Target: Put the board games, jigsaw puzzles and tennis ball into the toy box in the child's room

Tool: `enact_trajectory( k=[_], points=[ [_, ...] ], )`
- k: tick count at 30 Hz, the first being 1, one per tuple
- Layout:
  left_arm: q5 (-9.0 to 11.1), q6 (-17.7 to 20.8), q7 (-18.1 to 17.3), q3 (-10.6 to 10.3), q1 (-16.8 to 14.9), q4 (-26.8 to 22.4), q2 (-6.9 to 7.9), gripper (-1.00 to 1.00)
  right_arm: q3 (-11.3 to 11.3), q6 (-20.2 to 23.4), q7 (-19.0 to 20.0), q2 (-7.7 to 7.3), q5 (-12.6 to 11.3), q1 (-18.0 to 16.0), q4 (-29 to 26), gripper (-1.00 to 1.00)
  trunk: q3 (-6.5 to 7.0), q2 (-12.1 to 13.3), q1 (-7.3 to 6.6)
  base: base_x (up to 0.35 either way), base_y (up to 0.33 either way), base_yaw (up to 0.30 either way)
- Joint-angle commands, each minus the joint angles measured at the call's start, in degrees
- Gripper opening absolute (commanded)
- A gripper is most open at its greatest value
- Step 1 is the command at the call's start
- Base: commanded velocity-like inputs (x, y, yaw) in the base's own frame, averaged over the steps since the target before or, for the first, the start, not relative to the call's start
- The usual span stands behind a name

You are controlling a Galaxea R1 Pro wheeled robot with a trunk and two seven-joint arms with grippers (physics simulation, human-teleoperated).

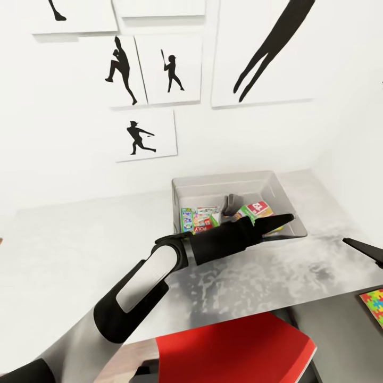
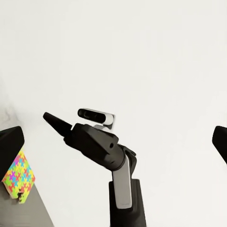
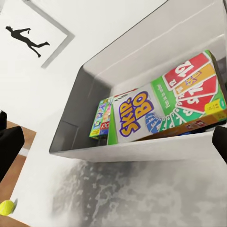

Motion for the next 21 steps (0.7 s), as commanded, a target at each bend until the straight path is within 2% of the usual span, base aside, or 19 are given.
enact_trajectory(
  k=[1, 7, 21],
  points=[
    [0.6, 0.1, 0.5, 0.1, 0.3, -0.1, 0.27, 1.0, 0.0, 0.3, 0.2, -0.04, 0.0, 0.0, 0.0, 1.0, 0.02, -0.1, 0.04, 0.0, 0.0, 0.0],
    [0.5, -0.2, 0.3, 1.6, 1.7, -0.1, 1.2, 1.0, 0.1, 0.3, 0.2, -0.08, 0.1, 0.0, 0.0, 1.0, 0.57, -0.1, 0.04, -0.01, 0.0, 0.0],
    [0.4, -0.3, -0.7, 2.8, 2.8, -0.1, 1.63, 1.0, 1.4, 0.3, 0.0, -0.34, 0.1, 0.0, 0.0, 1.0, 1.87, -0.1, 0.04, -0.102, 0.0, 0.0]
  ],
)
